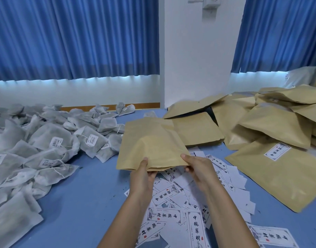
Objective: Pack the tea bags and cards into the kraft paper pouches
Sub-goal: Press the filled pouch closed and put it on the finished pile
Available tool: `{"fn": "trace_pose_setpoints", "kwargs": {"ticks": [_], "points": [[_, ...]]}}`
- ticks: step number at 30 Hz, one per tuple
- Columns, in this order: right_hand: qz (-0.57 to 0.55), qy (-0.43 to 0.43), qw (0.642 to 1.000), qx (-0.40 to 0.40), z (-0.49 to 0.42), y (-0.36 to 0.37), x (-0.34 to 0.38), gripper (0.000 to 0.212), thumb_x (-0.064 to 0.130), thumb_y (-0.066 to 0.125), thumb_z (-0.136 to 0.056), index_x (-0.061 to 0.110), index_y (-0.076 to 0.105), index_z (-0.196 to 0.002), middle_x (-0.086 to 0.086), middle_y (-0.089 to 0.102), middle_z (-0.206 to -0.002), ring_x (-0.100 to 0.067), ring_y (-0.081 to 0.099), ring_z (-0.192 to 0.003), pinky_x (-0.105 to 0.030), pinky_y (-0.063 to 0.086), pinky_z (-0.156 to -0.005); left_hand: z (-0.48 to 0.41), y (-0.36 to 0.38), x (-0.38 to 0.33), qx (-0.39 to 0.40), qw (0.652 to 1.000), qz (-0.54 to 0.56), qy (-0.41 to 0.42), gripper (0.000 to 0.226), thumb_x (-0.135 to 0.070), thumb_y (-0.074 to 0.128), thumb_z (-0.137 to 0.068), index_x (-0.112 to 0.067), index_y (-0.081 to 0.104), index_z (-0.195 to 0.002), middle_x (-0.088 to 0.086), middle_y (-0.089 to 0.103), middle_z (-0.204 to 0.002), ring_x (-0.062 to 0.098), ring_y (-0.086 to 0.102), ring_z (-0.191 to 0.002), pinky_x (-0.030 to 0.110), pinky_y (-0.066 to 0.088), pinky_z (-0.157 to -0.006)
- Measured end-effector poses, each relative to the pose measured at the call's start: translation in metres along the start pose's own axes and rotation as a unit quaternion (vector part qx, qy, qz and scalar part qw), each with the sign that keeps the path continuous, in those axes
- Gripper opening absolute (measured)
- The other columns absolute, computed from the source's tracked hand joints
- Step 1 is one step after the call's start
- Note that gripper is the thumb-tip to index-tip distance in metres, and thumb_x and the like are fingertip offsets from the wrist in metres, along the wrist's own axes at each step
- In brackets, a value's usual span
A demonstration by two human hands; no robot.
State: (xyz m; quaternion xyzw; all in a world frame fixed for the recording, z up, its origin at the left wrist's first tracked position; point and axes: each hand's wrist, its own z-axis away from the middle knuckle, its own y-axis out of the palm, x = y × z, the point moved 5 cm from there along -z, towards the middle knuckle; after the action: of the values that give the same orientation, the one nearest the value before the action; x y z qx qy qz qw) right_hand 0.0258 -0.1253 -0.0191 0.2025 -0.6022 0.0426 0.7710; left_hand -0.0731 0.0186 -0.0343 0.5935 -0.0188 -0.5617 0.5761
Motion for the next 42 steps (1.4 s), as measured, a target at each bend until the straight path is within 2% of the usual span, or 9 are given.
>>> {"fn": "trace_pose_setpoints", "kwargs": {"ticks": [2,8,13,19,23,27,32,37,42], "points": [[-0.034,0.019,0.999,-0.007,0.004,0.005,-0.002,0.017,0.012,0.074,-0.082,-0.002,0.067,-0.076,-0.007,0.062,-0.059,-0.012,0.051,-0.045,-0.018,0.049,-0.050,-0.001,-0.001,0.002,-0.002,1.000,-0.001,0.003,0.019,-0.008,0.053,-0.095,-0.005,0.054,-0.114,0.012,0.061,-0.123,0.023,0.063,-0.104,0.039,0.051,-0.088],[-0.048,0.013,0.998,-0.032,0.012,0.015,-0.006,0.012,0.004,0.072,-0.081,-0.002,0.062,-0.079,-0.009,0.058,-0.061,-0.015,0.047,-0.047,-0.017,0.043,-0.039,0.000,0.000,0.007,0.004,1.000,-0.014,0.013,0.023,-0.009,0.052,-0.096,-0.003,0.054,-0.118,0.011,0.064,-0.118,0.020,0.066,-0.098,0.040,0.050,-0.093],[-0.146,0.059,0.987,-0.018,0.014,0.025,-0.014,0.016,0.007,0.075,-0.079,-0.004,0.066,-0.087,-0.010,0.064,-0.071,-0.017,0.054,-0.059,-0.024,0.049,-0.059,0.002,0.002,0.008,0.011,1.000,-0.015,0.015,0.010,-0.009,0.053,-0.096,-0.007,0.058,-0.104,0.009,0.067,-0.112,0.018,0.068,-0.095,0.040,0.050,-0.096],[-0.180,0.043,0.981,-0.053,0.015,0.027,-0.016,0.011,-0.007,0.071,-0.079,-0.003,0.062,-0.083,-0.011,0.063,-0.078,-0.015,0.053,-0.052,-0.017,0.044,-0.041,0.004,0.003,0.011,0.017,1.000,-0.023,0.013,0.011,-0.007,0.051,-0.096,-0.005,0.058,-0.105,0.011,0.067,-0.112,0.021,0.067,-0.097,0.040,0.051,-0.092],[-0.173,0.052,0.982,-0.049,0.015,0.029,-0.021,0.009,0.002,0.072,-0.081,0.000,0.064,-0.085,-0.009,0.066,-0.083,-0.016,0.057,-0.065,-0.020,0.049,-0.054,0.006,0.006,0.013,0.021,0.999,-0.021,0.011,0.019,-0.006,0.051,-0.096,-0.003,0.056,-0.114,0.011,0.067,-0.112,0.021,0.068,-0.098,0.037,0.052,-0.087],[-0.142,0.035,0.989,-0.032,0.012,0.031,-0.022,0.010,-0.002,0.069,-0.082,0.002,0.063,-0.088,-0.011,0.066,-0.088,-0.016,0.056,-0.063,-0.020,0.045,-0.049,0.009,0.007,0.015,0.027,0.999,-0.032,0.001,0.021,-0.008,0.050,-0.097,-0.001,0.056,-0.115,0.012,0.068,-0.109,0.020,0.070,-0.091,0.035,0.054,-0.082],[-0.108,0.022,0.992,-0.057,0.000,0.015,-0.018,0.017,-0.005,0.067,-0.083,-0.002,0.062,-0.099,-0.014,0.064,-0.084,-0.021,0.049,-0.057,-0.029,0.046,-0.048,0.006,-0.005,-0.002,-0.013,0.985,-0.172,-0.007,0.031,-0.037,0.057,-0.092,-0.008,0.058,-0.104,0.016,0.071,-0.094,0.027,0.073,-0.074,0.028,0.058,-0.057],[-0.140,0.026,0.988,-0.065,-0.010,0.001,-0.020,0.021,0.006,0.072,-0.082,-0.003,0.064,-0.099,-0.014,0.068,-0.094,-0.019,0.058,-0.064,-0.025,0.048,-0.056,0.004,-0.012,-0.014,0.008,0.975,-0.217,-0.042,0.026,-0.013,0.065,-0.089,0.012,0.059,-0.095,0.024,0.069,-0.089,0.032,0.072,-0.070,0.023,0.056,-0.052],[-0.098,0.041,0.991,-0.078,-0.014,-0.001,-0.027,0.018,0.000,0.073,-0.080,-0.001,0.064,-0.096,-0.016,0.068,-0.096,-0.021,0.049,-0.059,-0.038,0.049,-0.075,0.006,-0.013,-0.016,0.004,0.967,-0.255,-0.015,0.017,-0.002,0.066,-0.086,0.013,0.062,-0.083,0.022,0.069,-0.082,0.027,0.070,-0.060,0.020,0.053,-0.048]]}}
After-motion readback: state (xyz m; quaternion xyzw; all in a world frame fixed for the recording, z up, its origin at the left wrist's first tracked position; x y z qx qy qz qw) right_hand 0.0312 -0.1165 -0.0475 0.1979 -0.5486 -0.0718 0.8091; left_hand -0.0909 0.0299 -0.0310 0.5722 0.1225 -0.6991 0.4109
